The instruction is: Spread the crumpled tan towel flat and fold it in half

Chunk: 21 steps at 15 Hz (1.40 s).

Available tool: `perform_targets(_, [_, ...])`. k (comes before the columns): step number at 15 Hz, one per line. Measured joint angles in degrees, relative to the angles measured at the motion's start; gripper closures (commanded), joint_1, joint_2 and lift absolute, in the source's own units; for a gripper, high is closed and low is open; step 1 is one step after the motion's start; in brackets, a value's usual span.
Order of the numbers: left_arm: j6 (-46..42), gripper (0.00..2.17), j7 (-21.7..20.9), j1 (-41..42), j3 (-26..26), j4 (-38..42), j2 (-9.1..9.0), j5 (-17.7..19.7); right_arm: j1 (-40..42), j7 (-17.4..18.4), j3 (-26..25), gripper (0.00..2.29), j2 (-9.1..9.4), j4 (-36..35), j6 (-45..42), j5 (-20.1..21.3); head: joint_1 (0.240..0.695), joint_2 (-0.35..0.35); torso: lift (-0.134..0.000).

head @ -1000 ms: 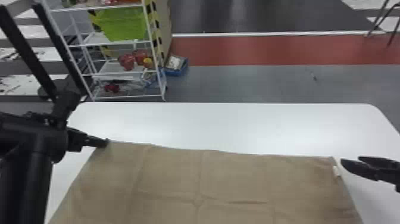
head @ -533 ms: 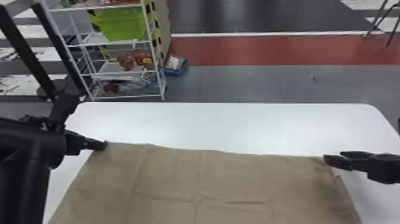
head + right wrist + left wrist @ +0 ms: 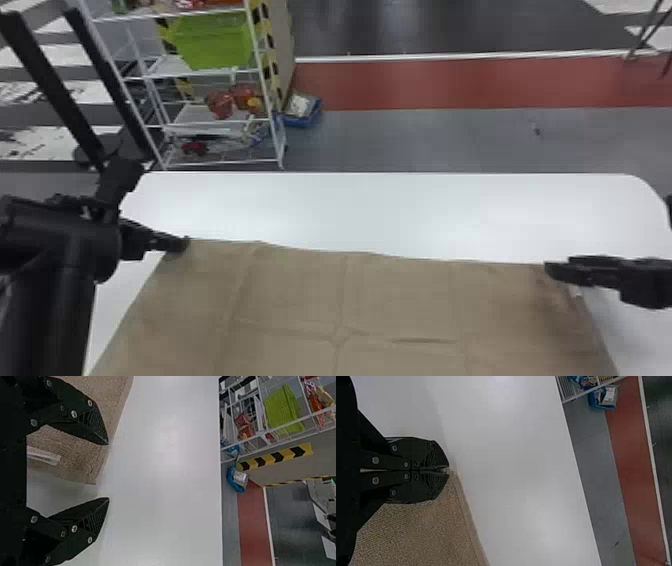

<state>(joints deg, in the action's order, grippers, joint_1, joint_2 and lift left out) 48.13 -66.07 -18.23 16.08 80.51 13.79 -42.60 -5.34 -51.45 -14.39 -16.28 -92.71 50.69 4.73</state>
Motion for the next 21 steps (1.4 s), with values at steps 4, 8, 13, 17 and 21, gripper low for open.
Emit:
perform_targets(4, [-0.03, 1.82, 0.09, -0.12, -0.16, 0.0, 0.01, -0.05, 0.32, -0.07, 0.55, 0.74, -0.2, -0.05, 0.07, 0.38, 0.695, 0.094, -0.123])
perform_targets(8, [-0.14, 1.82, 0.15, -0.13, -0.02, 0.0, 0.13, -0.11, 0.33, -0.31, 1.7, 1.03, -0.07, -0.02, 0.07, 0.53, 0.695, 0.108, -0.123])
perform_targets(13, [-0.31, 1.82, 1.6, -0.19, -0.03, 0.0, 0.03, -0.12, 0.12, 0.65, 1.34, 1.14, -0.07, -0.01, -0.49, 0.81, 0.695, 0.104, -0.123])
perform_targets(17, [-0.14, 1.82, 5.46, -1.75, -0.78, -0.44, -0.72, -0.12, -2.66, 2.95, -0.23, 1.14, -0.4, 0.75, -1.27, 0.89, 0.695, 0.081, -0.123])
perform_targets(21, [0.0, 1.82, 8.15, -2.85, 1.02, 0.45, -2.49, 0.22, -6.05, 2.89, -0.6, 1.14, -0.63, 2.75, -1.41, 1.04, 0.695, 0.068, -0.123])
